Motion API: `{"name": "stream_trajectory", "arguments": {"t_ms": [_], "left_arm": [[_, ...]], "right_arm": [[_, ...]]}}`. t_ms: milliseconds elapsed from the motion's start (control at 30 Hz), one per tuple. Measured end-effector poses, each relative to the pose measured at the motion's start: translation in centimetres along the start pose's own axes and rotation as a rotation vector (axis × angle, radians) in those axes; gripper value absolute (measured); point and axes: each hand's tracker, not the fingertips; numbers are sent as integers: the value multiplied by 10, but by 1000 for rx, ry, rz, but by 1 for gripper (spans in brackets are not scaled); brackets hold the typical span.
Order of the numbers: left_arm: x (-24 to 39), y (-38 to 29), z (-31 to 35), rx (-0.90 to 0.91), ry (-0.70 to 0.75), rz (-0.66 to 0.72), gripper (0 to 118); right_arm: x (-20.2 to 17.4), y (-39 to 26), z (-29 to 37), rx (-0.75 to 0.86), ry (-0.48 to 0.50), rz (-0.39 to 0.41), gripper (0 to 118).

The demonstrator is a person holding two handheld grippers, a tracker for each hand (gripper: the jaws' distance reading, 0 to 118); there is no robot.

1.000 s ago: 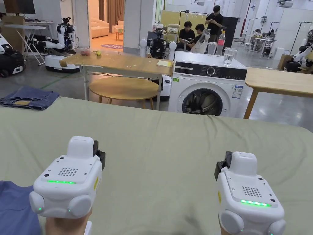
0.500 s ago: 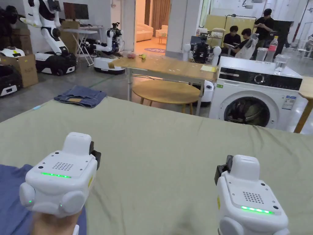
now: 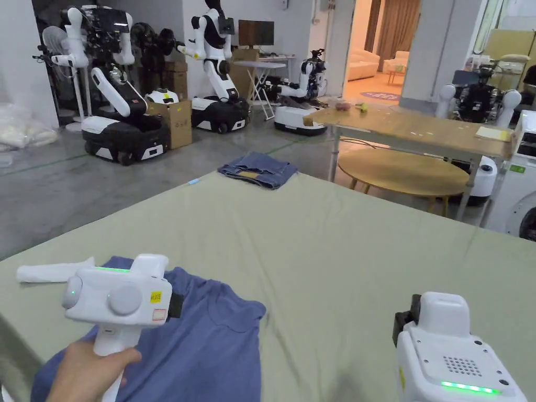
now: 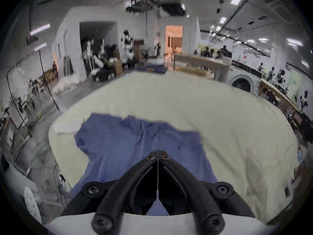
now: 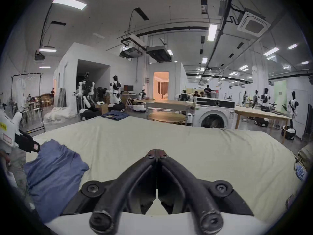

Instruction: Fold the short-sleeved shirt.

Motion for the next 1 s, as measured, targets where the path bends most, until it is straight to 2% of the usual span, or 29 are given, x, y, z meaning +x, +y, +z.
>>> {"name": "stream_trajectory", "arguments": {"t_ms": [67,100,133,167,233,267,367,400,533,700,733,767,933,1000], "left_arm": [[-10,0,-15,-66,-41,20,0],[-11,-1,-23,-111,-54,21,7],[-7,-5,-26,-139,-73,21,18],[-6,-7,-33,-159,-59,12,38],[-3,-12,-46,-167,-50,2,65],[3,-18,-51,-193,-47,-1,75],[12,-31,-83,-319,-22,-34,73],[19,-37,-84,-286,29,-88,73],[41,-41,-69,-225,59,-192,73],[42,-41,-63,-217,44,-202,37],[40,-41,-62,-210,48,-190,24],[36,-42,-60,-196,33,-175,0],[27,-42,-49,-146,-10,-147,0],[29,-37,-35,-70,-32,-137,0]], "right_arm": [[-1,-5,-1,-14,9,4,0],[0,-7,-2,-23,12,7,0],[1,-9,-3,-28,11,8,0],[2,-11,-3,-31,9,11,0],[6,-14,-5,-38,0,16,0],[8,-16,-5,-43,-4,17,0],[14,-16,-5,-59,-6,10,0],[16,-17,-4,-63,-10,10,0],[23,-20,-3,-65,-25,5,0],[29,-24,-5,-80,-30,-12,0],[29,-24,-6,-84,-30,-14,0],[30,-24,-5,-85,-28,-14,0],[33,-25,-4,-94,-32,-15,0],[37,-24,-3,-96,-35,-26,0]]}}
